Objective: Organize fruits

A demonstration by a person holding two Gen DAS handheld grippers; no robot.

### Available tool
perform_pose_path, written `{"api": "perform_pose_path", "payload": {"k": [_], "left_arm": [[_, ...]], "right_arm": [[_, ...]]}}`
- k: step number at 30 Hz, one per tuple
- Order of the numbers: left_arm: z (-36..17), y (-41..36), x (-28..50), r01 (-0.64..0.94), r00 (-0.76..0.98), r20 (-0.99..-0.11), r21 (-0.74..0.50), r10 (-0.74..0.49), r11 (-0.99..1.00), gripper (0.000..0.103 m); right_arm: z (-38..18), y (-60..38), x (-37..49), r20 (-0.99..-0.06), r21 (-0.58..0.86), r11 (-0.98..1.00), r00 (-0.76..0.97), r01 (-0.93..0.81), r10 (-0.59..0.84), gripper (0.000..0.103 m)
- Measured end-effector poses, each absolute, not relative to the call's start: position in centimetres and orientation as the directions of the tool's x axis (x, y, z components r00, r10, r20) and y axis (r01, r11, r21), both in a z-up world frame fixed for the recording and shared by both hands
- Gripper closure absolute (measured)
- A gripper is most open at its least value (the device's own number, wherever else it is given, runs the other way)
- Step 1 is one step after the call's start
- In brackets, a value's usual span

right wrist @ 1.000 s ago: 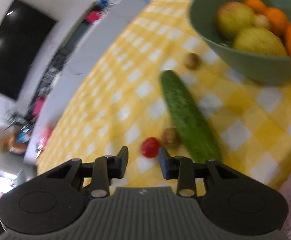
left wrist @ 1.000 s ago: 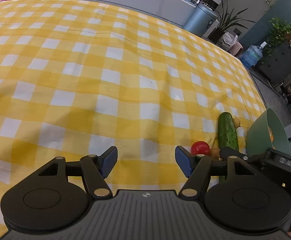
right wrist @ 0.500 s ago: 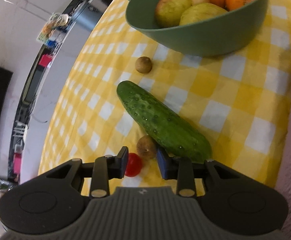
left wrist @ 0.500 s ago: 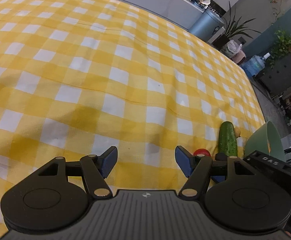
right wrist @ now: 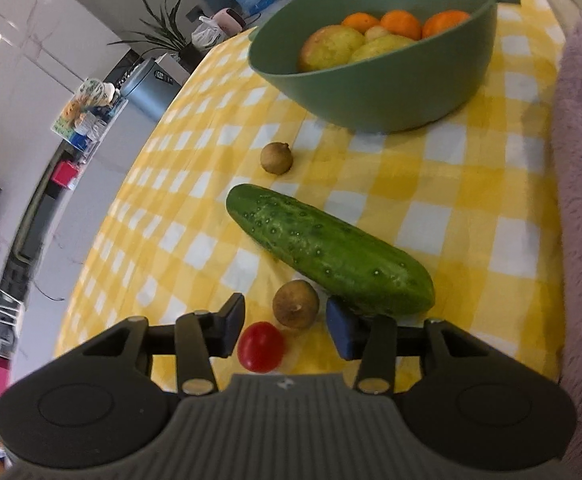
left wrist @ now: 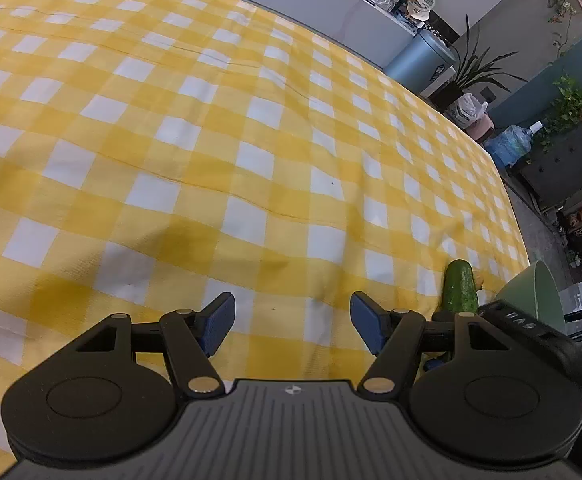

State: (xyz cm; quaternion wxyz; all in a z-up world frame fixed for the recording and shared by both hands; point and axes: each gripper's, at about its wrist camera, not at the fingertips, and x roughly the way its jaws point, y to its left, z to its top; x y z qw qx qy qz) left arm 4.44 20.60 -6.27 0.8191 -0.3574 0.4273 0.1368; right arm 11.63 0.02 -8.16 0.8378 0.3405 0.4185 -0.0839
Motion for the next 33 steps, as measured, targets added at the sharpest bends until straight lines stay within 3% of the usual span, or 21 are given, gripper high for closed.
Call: {"api": "perform_pose_path", "payload": {"k": [2, 17, 28, 31, 33], "left_arm": [[-6.3, 20.5, 4.5, -0.536, 0.592, -0.803, -0.456, -0.069, 0.711, 0.026], [-6.4, 19.9, 4.9, -0.524, 0.583, -0.81, -0.428, -0.056, 0.736, 0.026], [-6.4, 19.7, 4.7, -0.425, 0.628, -0.767, -0.482, -0.134, 0.766, 0.028], [-6.3, 19.1, 4.8, -0.409, 0.616, -0.779, -0.44, -0.113, 0.8, 0.029], [-5.7, 18.1, 4.5, -0.32, 0.614, -0.786, -0.337, -0.078, 0.885, 0.028]], "right_arm": [[-8.0, 0.3, 11.5, -0.77, 0.463, 0.771, 0.629, 0.436, 0.107, 0.078], [-8.3, -1.0, 11.3, -0.751, 0.492, 0.786, 0.639, 0.375, 0.165, 0.081], [-6.3, -2.7, 11.8, -0.704, 0.595, 0.779, 0.596, 0.197, 0.386, 0.081], [-6.2, -2.8, 12.4, -0.71, 0.601, 0.792, 0.524, 0.105, 0.469, 0.081], [-6.9, -3.1, 12.8, -0.722, 0.624, 0.777, 0.442, 0.081, 0.533, 0.081]]}}
